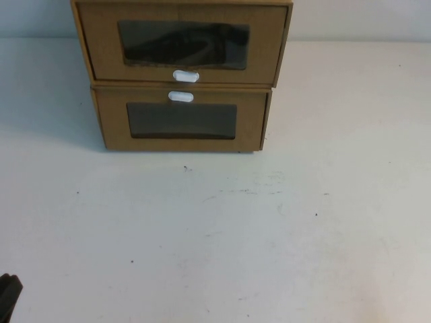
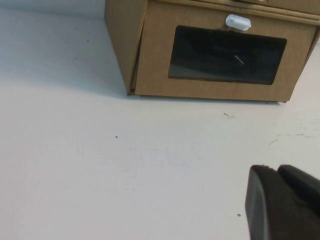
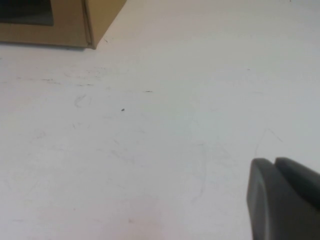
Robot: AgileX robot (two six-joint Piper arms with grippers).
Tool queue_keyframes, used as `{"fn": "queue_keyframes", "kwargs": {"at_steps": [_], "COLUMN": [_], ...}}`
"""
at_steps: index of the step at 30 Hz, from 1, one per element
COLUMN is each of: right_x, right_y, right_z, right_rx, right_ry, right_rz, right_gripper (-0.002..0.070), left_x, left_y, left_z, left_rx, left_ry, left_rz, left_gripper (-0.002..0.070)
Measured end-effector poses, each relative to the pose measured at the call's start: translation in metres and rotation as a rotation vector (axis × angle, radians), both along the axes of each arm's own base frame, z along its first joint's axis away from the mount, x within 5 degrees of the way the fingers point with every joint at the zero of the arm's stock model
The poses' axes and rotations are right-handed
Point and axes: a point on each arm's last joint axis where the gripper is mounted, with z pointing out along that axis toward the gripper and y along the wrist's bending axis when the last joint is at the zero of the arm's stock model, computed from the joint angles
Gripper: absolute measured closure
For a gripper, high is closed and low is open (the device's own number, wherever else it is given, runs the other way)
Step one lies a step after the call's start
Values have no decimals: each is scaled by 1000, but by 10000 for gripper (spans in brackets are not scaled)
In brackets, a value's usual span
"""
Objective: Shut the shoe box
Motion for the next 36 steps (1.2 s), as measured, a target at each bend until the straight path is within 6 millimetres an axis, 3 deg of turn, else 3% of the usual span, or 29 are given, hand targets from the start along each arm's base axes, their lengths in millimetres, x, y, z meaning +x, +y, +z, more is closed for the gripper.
{"fn": "queue_keyframes", "kwargs": {"at_steps": [13, 21, 27, 36], "right_x": [0, 0, 0, 0], "right_y": [0, 0, 0, 0], "right_z": [0, 0, 0, 0], "right_rx": [2, 2, 3, 3], "right_ry": [2, 2, 2, 1], "right_rz": [1, 1, 2, 2], "right_gripper": [687, 687, 687, 687], "left_x": [0, 1, -5, -5], "left_y": [0, 12, 17, 19], "left_z": [0, 1, -11, -12], "left_rx": [8, 377, 417, 420], "left_ry": [-3, -132, -10, -1], "left_rz": [-2, 61, 85, 102], "left_gripper": [677, 677, 677, 677]}}
